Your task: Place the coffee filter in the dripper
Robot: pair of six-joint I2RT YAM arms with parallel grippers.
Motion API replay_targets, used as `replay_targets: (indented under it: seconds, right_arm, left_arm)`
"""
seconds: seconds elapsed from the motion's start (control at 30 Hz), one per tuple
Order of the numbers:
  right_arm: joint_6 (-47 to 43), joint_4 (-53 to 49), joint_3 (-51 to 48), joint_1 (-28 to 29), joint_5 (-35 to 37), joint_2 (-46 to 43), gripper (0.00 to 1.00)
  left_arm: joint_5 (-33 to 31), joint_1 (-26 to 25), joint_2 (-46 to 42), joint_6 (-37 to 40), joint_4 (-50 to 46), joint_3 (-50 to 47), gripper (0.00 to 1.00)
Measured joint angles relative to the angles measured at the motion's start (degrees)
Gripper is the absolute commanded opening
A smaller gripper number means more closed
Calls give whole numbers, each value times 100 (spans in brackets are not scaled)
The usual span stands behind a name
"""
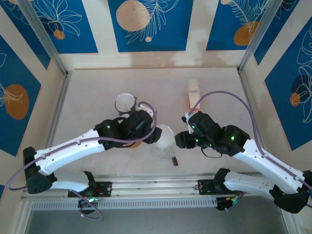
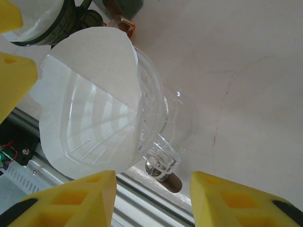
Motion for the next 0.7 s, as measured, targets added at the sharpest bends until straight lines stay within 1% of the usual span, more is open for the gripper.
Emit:
replay_targets:
  seconds: [0.13, 0.23, 0.57, 0.7]
  right_arm:
    - [0, 0, -70, -11, 0, -57, 46]
    - [0, -2, -90, -15, 0, -68, 46]
    - [0, 0, -94, -39, -2, -94, 47]
    - [0, 4, -94, -63, -7, -92, 50]
  left_arm:
    - [-37, 0, 33, -2, -129, 0, 65]
    - [-37, 0, 59, -11, -195, 0, 62]
    - [-31, -2, 59, -28, -306, -162, 58]
    - [-11, -2, 11, -48, -387, -236, 58]
